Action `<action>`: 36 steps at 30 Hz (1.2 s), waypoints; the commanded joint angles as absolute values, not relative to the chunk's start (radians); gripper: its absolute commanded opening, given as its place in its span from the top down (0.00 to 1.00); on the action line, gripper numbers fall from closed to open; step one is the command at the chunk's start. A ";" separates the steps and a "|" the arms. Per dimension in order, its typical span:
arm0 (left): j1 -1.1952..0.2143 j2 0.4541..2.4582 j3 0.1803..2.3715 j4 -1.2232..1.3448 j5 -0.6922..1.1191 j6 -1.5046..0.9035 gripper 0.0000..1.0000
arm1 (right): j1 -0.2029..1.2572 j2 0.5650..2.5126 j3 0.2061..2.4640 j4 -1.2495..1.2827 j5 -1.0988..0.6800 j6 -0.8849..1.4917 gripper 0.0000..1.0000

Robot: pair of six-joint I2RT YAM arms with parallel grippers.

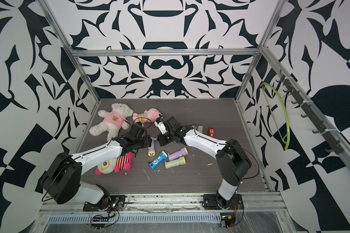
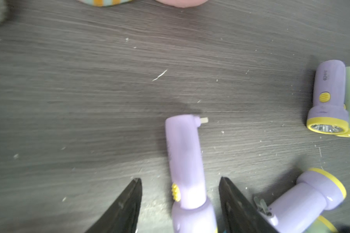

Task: Close the plug at the bottom of the flashlight
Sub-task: Pick up the flashlight from the center of the board.

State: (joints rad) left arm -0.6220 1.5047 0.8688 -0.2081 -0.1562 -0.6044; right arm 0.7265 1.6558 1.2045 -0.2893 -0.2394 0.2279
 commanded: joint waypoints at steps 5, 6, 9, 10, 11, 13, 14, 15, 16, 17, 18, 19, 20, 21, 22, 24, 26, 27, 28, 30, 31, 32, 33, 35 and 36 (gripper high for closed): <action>-0.619 1.640 0.959 -0.231 -0.119 -0.546 0.36 | 0.625 1.500 1.098 -0.374 -0.100 0.237 1.00; -0.619 1.655 0.968 -0.242 -0.121 -0.546 0.36 | 0.611 1.479 1.080 -0.376 -0.092 0.243 0.99; -0.620 1.695 0.985 -0.263 -0.129 -0.556 0.37 | 0.572 1.422 1.036 -0.377 -0.073 0.255 0.94; -0.620 1.711 0.986 -0.260 -0.130 -0.559 0.36 | 0.561 1.407 1.025 -0.379 -0.066 0.258 0.93; -0.623 1.726 0.989 -0.259 -0.132 -0.563 0.37 | 0.553 1.395 1.019 -0.383 -0.056 0.262 0.92; -0.625 1.756 0.998 -0.254 -0.132 -0.571 0.40 | 0.539 1.365 1.007 -0.395 -0.028 0.267 0.90; -0.629 1.767 1.002 -0.251 -0.129 -0.573 0.43 | 0.536 1.352 1.001 -0.399 -0.013 0.270 0.91; -0.634 1.777 1.007 -0.247 -0.130 -0.576 0.48 | 0.534 1.333 0.995 -0.402 0.007 0.274 0.91; -0.637 1.788 1.013 -0.247 -0.129 -0.579 0.55 | 0.535 1.314 0.988 -0.406 0.026 0.275 0.91; -0.641 1.795 1.018 -0.245 -0.130 -0.581 0.58 | 0.533 1.299 0.984 -0.410 0.041 0.275 0.91; -0.646 1.803 1.025 -0.246 -0.134 -0.582 0.59 | 0.532 1.280 0.980 -0.418 0.047 0.276 0.91; -0.649 1.807 1.028 -0.244 -0.135 -0.584 0.62 | 0.531 1.259 0.976 -0.428 0.093 0.278 0.91; -0.651 1.811 1.030 -0.243 -0.134 -0.584 0.65 | 0.531 1.245 0.974 -0.433 0.102 0.277 0.91; -0.653 1.813 1.032 -0.240 -0.132 -0.586 0.69 | 0.530 1.228 0.971 -0.440 0.114 0.277 0.90; -0.653 1.814 1.034 -0.239 -0.133 -0.588 0.74 | 0.529 1.210 0.967 -0.450 0.127 0.278 0.90; -0.655 1.817 1.038 -0.233 -0.130 -0.589 0.83 | 0.527 1.180 0.957 -0.462 0.137 0.278 0.89; -0.657 1.810 1.039 -0.228 -0.130 -0.587 0.90 | 0.525 1.153 0.948 -0.479 0.147 0.282 0.89; -0.658 1.801 1.037 -0.222 -0.128 -0.582 0.93 | 0.525 1.141 0.945 -0.489 0.152 0.284 0.88; -0.660 1.792 1.037 -0.214 -0.128 -0.574 0.94 | 0.523 1.130 0.946 -0.500 0.156 0.288 0.88; -0.660 1.771 1.031 -0.198 -0.130 -0.559 0.96 | 0.523 1.110 0.948 -0.524 0.158 0.291 0.88; -0.660 1.760 1.029 -0.192 -0.134 -0.551 0.97 | 0.522 1.098 0.951 -0.535 0.159 0.293 0.87; -0.660 1.748 1.028 -0.184 -0.133 -0.543 0.98 | 0.523 1.089 0.951 -0.543 0.160 0.295 0.87; -0.660 1.734 1.027 -0.179 -0.133 -0.532 0.99 | 0.522 1.074 0.952 -0.550 0.162 0.296 0.87; -0.660 1.705 1.023 -0.168 -0.132 -0.513 0.99 | 0.522 1.044 0.947 -0.555 0.165 0.299 0.85; -0.660 1.689 1.020 -0.158 -0.128 -0.498 1.00 | 0.522 1.029 0.945 -0.558 0.166 0.300 0.84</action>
